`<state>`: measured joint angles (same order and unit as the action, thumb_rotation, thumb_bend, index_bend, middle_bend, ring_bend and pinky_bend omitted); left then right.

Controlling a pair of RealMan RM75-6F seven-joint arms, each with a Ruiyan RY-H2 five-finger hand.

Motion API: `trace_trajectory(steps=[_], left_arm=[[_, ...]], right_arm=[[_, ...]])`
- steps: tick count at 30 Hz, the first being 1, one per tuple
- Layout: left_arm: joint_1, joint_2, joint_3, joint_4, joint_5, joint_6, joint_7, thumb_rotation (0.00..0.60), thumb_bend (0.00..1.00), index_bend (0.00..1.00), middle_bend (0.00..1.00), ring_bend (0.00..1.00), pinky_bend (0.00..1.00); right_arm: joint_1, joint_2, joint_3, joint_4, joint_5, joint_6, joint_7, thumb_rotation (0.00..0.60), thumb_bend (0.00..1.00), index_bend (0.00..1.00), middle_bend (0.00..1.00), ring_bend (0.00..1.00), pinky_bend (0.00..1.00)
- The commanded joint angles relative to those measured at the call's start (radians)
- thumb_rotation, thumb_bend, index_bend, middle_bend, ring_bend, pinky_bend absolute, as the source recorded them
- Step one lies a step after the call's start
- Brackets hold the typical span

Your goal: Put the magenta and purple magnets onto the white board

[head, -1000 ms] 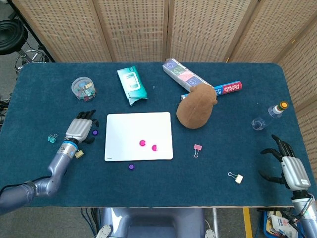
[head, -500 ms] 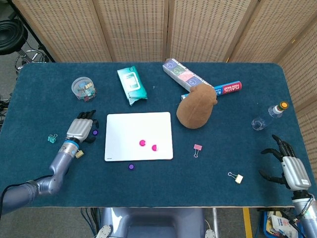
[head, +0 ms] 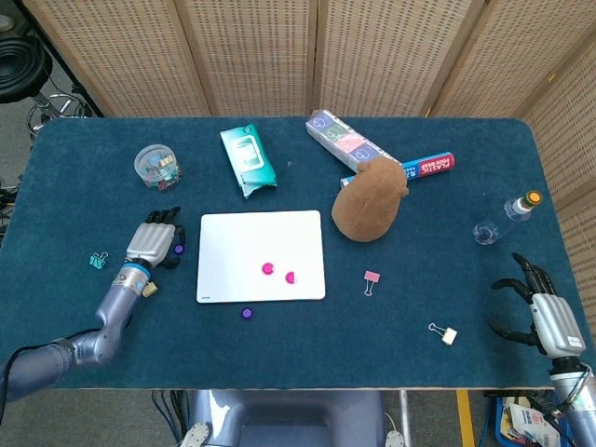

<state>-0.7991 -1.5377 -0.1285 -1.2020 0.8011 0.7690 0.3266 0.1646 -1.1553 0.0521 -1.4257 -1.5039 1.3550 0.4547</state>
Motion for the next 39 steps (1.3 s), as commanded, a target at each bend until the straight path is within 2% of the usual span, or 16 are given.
trace_trajectory(steps=[1, 7, 12, 23, 35, 39], left_arm=[[0.001, -0.002, -0.001, 0.003, -0.001, -0.002, 0.001, 0.600, 0.30, 0.46, 0.00, 0.00, 0.00], [0.002, -0.004, -0.003, 0.007, 0.003, -0.003, 0.002, 0.600, 0.31, 0.50, 0.00, 0.00, 0.00], [0.003, -0.008, 0.001, 0.016, 0.003, -0.007, 0.009, 0.600, 0.42, 0.56, 0.00, 0.00, 0.00], [0.009, -0.002, -0.001, 0.013, 0.019, 0.001, 0.008, 0.600, 0.47, 0.59, 0.00, 0.00, 0.00], [0.016, 0.038, -0.008, -0.041, 0.038, 0.017, 0.007, 0.600, 0.47, 0.59, 0.00, 0.00, 0.00], [0.024, 0.072, -0.017, -0.103, 0.071, 0.035, -0.015, 0.600, 0.47, 0.59, 0.00, 0.00, 0.00]], right_arm=[[0.000, 0.000, 0.000, 0.000, -0.001, 0.000, 0.000, 0.600, 0.23, 0.35, 0.00, 0.00, 0.00], [0.000, 0.001, 0.000, -0.001, -0.002, 0.001, 0.002, 0.600, 0.23, 0.35, 0.00, 0.00, 0.00], [-0.001, 0.001, 0.000, 0.000, -0.001, 0.002, 0.002, 0.600, 0.23, 0.35, 0.00, 0.00, 0.00], [0.000, 0.001, 0.000, -0.001, 0.000, 0.001, 0.002, 0.600, 0.23, 0.35, 0.00, 0.00, 0.00], [-0.002, 0.003, 0.001, -0.003, -0.001, 0.004, 0.002, 0.600, 0.23, 0.35, 0.00, 0.00, 0.00], [-0.002, 0.004, 0.001, -0.004, 0.000, 0.003, 0.003, 0.600, 0.23, 0.35, 0.00, 0.00, 0.00]])
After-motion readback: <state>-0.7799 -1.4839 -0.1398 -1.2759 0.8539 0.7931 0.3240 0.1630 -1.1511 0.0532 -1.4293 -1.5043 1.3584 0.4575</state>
